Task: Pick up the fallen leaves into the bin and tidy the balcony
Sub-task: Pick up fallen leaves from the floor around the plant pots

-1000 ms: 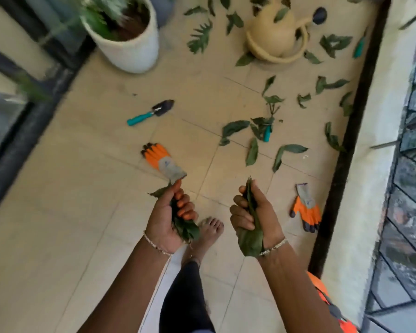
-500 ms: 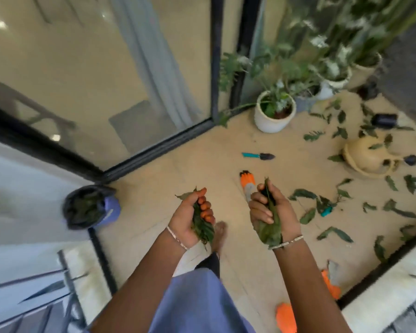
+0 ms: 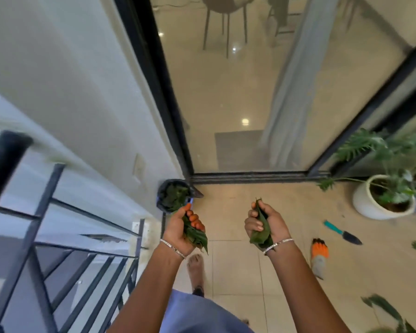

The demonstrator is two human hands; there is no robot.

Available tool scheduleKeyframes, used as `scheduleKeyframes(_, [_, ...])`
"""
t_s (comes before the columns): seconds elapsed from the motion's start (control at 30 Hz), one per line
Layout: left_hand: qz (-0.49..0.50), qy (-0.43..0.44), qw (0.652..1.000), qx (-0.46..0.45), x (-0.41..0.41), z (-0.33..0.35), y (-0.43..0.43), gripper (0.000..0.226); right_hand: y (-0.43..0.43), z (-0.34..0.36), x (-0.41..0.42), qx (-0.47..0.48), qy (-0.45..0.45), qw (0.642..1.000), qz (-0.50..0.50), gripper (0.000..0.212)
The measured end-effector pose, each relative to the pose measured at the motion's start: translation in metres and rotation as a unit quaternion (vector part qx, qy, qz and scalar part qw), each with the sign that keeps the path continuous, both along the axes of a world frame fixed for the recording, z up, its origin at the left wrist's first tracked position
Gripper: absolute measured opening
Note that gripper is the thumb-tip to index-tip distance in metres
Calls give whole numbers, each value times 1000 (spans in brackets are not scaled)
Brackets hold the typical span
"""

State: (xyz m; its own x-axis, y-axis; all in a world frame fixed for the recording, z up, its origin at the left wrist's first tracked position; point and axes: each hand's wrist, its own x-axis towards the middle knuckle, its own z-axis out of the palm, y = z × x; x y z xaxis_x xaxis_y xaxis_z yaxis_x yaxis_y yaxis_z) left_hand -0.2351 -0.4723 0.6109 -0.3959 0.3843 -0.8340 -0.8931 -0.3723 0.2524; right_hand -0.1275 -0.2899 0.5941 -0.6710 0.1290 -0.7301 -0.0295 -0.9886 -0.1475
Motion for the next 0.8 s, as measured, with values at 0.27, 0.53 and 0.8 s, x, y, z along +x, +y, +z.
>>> scheduleKeyframes(0.27, [63,-16,996,-65,-119,-45,-58,35,-52,-32,-144,16,-112,991,76,32])
scheduleKeyframes(0.53, [25,-54,987,-148,-212,-133,-63,31,-68,-126,-259,52,-248,962,102,26])
scheduleKeyframes(0.8, [23,-86,980,-179,-275,-256,-39,23,-64,-263,-335,144,-327,906,224,26])
